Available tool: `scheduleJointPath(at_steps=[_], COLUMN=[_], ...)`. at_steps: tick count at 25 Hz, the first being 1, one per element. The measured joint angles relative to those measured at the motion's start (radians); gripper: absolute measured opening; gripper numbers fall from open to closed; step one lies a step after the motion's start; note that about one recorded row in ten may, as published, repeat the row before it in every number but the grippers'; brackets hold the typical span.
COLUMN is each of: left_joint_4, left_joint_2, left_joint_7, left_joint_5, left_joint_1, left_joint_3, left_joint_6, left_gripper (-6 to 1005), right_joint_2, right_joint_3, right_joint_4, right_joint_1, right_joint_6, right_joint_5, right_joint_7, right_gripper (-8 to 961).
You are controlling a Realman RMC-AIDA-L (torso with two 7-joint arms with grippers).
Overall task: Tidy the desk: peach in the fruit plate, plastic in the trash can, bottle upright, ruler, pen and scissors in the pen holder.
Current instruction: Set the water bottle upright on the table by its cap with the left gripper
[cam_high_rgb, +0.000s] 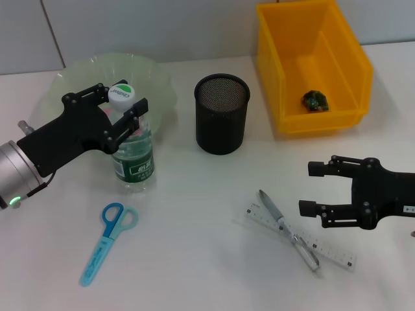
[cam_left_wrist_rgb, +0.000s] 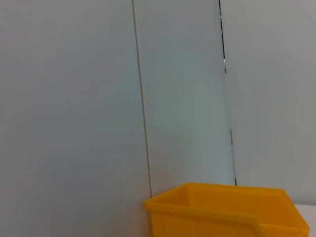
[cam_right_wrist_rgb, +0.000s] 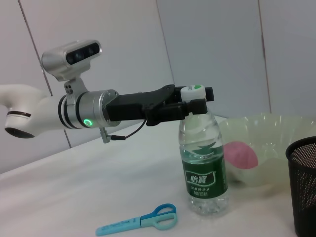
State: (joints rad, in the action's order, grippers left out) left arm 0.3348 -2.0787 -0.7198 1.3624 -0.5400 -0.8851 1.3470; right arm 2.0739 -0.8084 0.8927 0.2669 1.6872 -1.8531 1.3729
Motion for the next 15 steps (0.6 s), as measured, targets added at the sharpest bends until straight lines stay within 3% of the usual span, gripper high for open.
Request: scheduleJointPath(at_steps=[15], left_joint_4=[-0.009], left_joint_2=[0.0], left_joint_7=[0.007], left_joint_5=[-0.001], left_joint_1=[-0.001], left_joint_3=[-0.001], left_joint_6=[-0.02], left_gripper=[452], right_joint_2=[0.0], right_joint_3=[0.0], right_joint_4=[0.0], right_joint_1=[0.0], right_joint_6=[0.0], right_joint_5=[0.0], right_joint_7=[-0.002], right_gripper=[830])
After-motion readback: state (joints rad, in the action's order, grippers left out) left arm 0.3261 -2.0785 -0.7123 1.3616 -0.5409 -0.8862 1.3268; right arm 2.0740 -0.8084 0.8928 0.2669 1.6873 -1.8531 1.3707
